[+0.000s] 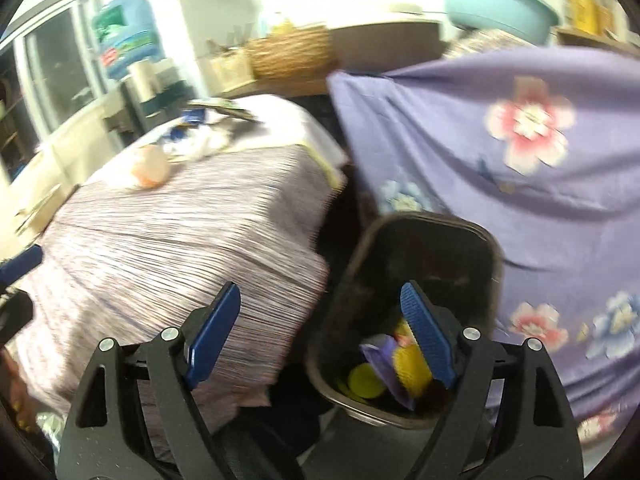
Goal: Collect trash
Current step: 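Open both tools over the bin to drop the snack bag and foam net, then grasp the white-and-orange drink bottle with the right tool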
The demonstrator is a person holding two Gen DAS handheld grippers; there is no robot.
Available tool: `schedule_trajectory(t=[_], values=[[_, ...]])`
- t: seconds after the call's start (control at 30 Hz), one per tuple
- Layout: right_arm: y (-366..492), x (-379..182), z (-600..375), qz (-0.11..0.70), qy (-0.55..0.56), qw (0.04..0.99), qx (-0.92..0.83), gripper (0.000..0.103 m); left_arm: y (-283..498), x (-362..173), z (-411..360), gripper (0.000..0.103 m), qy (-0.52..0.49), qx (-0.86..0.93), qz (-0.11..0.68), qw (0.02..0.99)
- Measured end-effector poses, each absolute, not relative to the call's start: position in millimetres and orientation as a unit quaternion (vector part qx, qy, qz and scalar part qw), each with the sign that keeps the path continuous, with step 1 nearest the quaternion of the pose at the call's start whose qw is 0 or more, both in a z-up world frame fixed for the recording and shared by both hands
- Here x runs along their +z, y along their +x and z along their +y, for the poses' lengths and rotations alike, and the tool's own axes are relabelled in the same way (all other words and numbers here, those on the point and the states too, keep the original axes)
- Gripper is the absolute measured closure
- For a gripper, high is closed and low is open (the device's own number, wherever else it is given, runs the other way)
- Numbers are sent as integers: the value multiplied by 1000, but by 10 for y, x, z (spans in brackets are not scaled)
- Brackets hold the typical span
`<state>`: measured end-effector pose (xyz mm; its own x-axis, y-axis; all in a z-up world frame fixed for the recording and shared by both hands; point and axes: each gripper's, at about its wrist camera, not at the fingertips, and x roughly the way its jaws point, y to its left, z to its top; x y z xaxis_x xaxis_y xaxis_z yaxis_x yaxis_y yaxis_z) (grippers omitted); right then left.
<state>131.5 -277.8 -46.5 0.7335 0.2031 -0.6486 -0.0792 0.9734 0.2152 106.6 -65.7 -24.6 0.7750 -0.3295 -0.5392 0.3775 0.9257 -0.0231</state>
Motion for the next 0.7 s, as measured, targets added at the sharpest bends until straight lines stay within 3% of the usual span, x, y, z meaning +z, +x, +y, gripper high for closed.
schedule_trajectory(t=[0.4, 0.7], values=[[1820, 106, -1309, 326, -82, 911, 239, 20, 1202, -226, 295, 5, 39, -124, 301, 945], [2454, 270, -289, 320, -207, 878, 291, 20, 1409, -207, 772, 5, 95, -86, 313, 941]])
